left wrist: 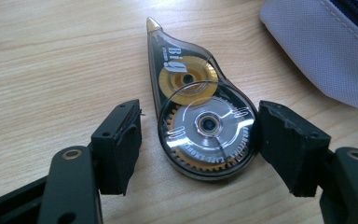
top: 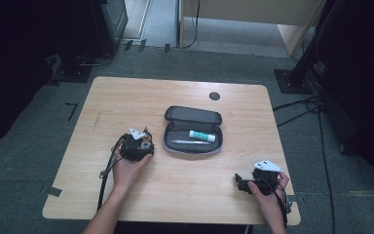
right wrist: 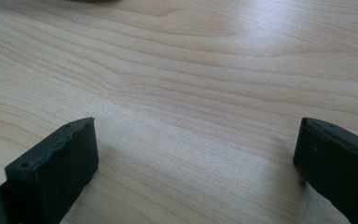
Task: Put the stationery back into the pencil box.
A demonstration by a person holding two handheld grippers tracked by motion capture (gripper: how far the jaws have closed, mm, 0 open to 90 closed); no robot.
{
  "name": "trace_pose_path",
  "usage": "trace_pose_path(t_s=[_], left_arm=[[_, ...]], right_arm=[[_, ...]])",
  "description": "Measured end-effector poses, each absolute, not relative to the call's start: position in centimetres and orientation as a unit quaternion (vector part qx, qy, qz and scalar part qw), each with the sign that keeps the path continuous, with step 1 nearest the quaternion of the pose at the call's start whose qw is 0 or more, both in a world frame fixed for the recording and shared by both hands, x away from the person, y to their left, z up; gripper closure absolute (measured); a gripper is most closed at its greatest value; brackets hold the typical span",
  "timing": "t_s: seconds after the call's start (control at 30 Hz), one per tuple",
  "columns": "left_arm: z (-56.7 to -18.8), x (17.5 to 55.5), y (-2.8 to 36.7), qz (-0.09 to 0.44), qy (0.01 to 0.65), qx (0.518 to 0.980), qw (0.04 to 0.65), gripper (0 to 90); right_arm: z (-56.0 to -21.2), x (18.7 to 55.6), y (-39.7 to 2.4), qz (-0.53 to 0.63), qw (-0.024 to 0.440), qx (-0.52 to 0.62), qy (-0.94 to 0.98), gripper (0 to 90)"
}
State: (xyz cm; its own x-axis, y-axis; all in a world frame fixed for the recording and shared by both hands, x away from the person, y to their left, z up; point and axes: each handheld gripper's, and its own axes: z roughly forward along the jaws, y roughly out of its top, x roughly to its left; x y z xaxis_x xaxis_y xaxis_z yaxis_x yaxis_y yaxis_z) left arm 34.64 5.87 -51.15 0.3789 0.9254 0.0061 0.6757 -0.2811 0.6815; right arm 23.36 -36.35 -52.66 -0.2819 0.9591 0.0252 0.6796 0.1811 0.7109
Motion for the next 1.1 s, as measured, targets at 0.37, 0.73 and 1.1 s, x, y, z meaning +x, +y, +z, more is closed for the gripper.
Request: trace_pose_path(t_s=[0.37, 0.73, 1.1], left_arm=[[-51.0, 34.7, 5.9, 0.204, 0.511, 0.778, 0.303, 42.2], [-50.5, 34.5, 6.8, 0.193, 0.503, 0.773, 0.334, 42.6], [-48.0, 33.9, 6.2, 0.189, 0.476, 0.777, 0.367, 42.6]], right_arm=[[-52.7, 23.4, -36.4, 0.315, 0.222, 0.557, 0.736, 0.0], [-52.7, 23.4, -36.3, 0.315, 0.221, 0.557, 0.736, 0.0], [-52.7, 23.4, -36.3, 0.315, 0.221, 0.557, 0.736, 0.0]])
